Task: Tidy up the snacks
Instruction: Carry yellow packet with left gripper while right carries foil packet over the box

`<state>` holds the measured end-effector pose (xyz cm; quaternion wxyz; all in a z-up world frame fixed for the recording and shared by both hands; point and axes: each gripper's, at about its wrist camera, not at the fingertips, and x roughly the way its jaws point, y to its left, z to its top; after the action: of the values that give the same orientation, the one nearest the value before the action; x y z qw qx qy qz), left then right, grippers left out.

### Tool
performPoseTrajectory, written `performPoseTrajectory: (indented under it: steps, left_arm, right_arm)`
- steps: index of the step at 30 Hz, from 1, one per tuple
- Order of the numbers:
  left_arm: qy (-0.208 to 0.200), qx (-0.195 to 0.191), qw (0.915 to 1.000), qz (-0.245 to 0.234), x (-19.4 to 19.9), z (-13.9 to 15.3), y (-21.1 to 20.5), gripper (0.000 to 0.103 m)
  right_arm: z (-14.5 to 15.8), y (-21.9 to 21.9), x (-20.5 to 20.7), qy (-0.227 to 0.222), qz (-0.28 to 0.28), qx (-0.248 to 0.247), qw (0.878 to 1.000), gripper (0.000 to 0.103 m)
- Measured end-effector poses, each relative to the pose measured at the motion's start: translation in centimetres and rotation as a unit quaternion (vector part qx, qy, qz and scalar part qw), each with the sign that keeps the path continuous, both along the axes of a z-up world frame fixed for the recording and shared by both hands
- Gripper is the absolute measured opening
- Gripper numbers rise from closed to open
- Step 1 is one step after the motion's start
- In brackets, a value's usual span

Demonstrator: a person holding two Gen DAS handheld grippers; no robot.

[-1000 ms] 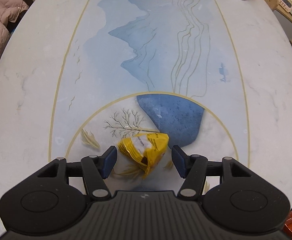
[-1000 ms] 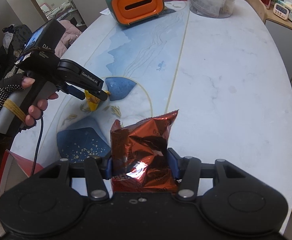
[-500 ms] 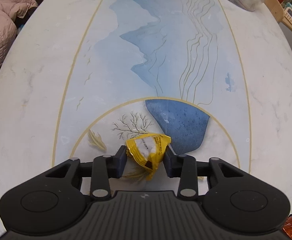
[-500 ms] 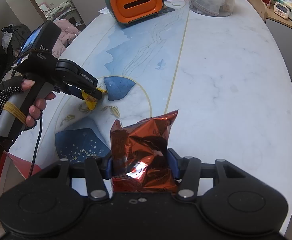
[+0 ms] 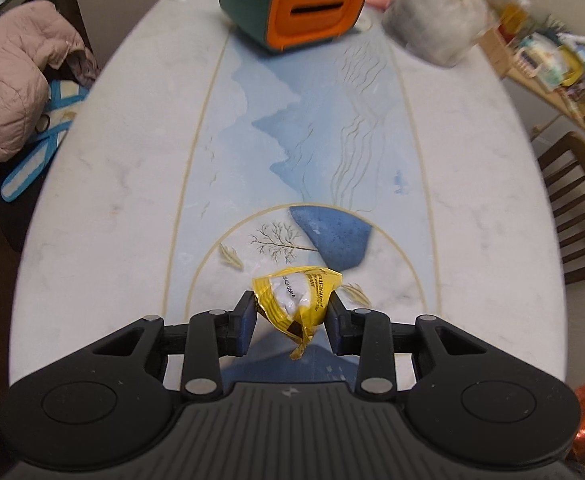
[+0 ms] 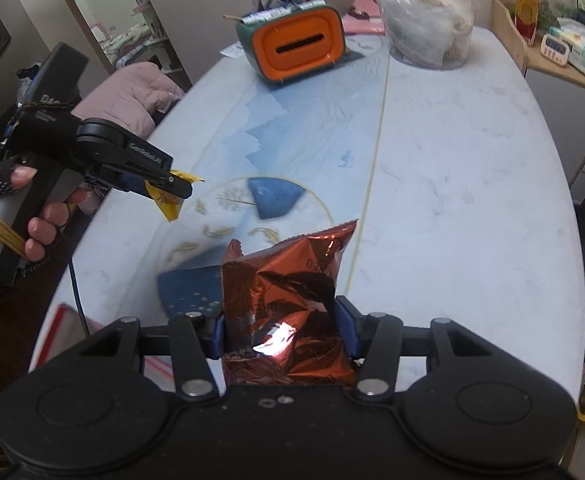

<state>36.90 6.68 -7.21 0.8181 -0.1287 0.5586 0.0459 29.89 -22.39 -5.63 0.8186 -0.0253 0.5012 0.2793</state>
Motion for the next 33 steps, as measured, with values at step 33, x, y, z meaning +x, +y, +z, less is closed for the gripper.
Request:
performPoseTrajectory:
  steps: [33]
  left_arm:
    - [-0.057,-0.004,0.9923,-0.11,-23.0,11.7,-3.6,0.035]
  right_arm:
    - [7.3,1.6,-16.3,-0.024,0.026,0.023,0.999,0.05]
